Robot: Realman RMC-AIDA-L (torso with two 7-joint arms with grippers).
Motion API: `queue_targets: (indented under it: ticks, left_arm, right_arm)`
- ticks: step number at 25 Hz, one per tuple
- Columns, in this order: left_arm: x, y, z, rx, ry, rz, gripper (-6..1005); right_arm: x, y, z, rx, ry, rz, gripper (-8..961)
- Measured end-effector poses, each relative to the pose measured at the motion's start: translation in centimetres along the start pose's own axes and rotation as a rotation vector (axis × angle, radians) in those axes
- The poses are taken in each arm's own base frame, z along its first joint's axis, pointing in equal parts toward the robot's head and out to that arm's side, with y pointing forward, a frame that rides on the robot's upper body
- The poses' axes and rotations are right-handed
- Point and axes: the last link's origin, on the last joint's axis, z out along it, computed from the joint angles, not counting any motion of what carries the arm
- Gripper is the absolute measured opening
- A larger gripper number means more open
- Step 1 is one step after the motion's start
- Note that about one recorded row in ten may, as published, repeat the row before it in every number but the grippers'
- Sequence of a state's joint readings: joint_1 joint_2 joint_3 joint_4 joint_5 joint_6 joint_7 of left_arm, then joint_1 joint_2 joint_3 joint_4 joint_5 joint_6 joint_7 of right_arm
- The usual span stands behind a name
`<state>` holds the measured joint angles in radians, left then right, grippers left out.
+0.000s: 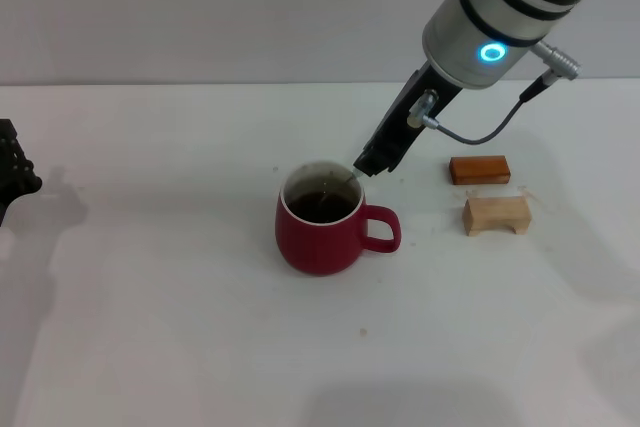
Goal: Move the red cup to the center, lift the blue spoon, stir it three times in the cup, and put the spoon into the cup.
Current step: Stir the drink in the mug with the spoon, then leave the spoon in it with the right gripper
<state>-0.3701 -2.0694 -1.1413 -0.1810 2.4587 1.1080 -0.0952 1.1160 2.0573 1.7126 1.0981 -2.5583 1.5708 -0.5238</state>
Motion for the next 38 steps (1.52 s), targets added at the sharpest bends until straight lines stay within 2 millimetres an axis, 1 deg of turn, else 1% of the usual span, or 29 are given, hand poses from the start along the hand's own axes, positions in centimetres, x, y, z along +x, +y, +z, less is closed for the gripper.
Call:
queue_targets:
  ticks: [11, 19, 21, 30, 38]
  left_arm:
    - [0.1, 0.1, 0.2, -0.002, 0.001, 0.0, 1]
    - [0.1, 0.1, 0.2, -0.001, 0.001, 0.0, 1]
    - [0.1, 0.1, 0.1, -0.001, 0.001, 0.0, 1]
    - [0.1, 0.1, 0.1, -0.002, 0.004, -0.003, 1]
    - [0.1, 0.1, 0.1, -0.001, 0.005, -0.003, 1]
  right_arm:
    - [0.2, 0.7, 0.5, -0.015, 0.029, -0.022, 158]
    - [-0.4, 1.8, 1.2, -0.038, 0.043, -0.05, 158]
    - [-0.5, 1.8, 1.2, -0.038, 0.041, -0.05, 158]
    - [-1.7, 1.0, 1.8, -0.002, 0.015, -0.038, 158]
    - [-1.6, -0.3, 1.5, 0.059, 0.025, -0.025, 158]
